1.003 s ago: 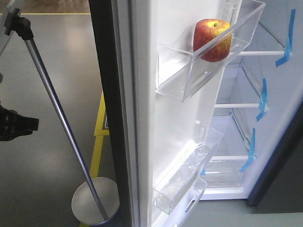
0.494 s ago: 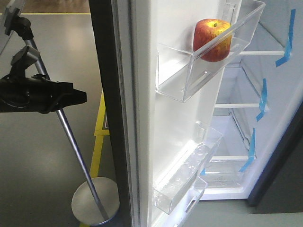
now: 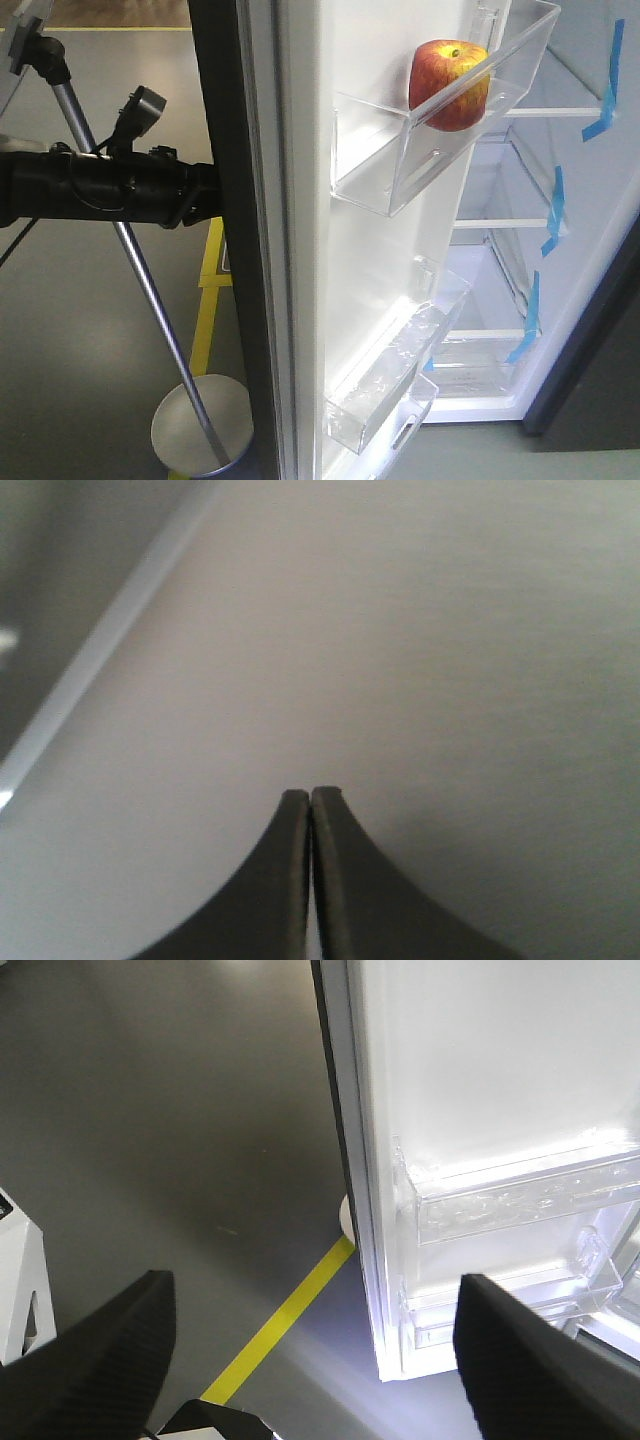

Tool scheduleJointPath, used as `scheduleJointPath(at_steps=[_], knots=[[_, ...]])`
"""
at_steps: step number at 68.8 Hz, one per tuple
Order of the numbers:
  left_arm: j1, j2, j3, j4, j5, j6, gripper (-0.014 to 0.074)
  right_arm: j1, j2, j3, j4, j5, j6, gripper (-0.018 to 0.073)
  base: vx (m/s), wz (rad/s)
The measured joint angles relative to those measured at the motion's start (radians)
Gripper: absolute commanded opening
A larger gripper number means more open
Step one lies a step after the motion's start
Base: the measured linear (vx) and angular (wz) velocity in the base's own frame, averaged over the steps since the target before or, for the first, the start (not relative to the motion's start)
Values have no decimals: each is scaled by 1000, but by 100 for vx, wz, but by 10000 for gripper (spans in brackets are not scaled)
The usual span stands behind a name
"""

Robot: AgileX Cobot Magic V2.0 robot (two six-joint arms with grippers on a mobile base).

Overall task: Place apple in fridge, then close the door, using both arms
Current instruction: 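Swing the left gripper out to the outer face of the refrigerator door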

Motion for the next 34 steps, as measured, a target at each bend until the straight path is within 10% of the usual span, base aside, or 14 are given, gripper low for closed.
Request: scheduleJointPath(at_steps=[34], knots=[[-215,8,-3,-108,41,88,-6,0,0,0,0,0,1,548,0,0]])
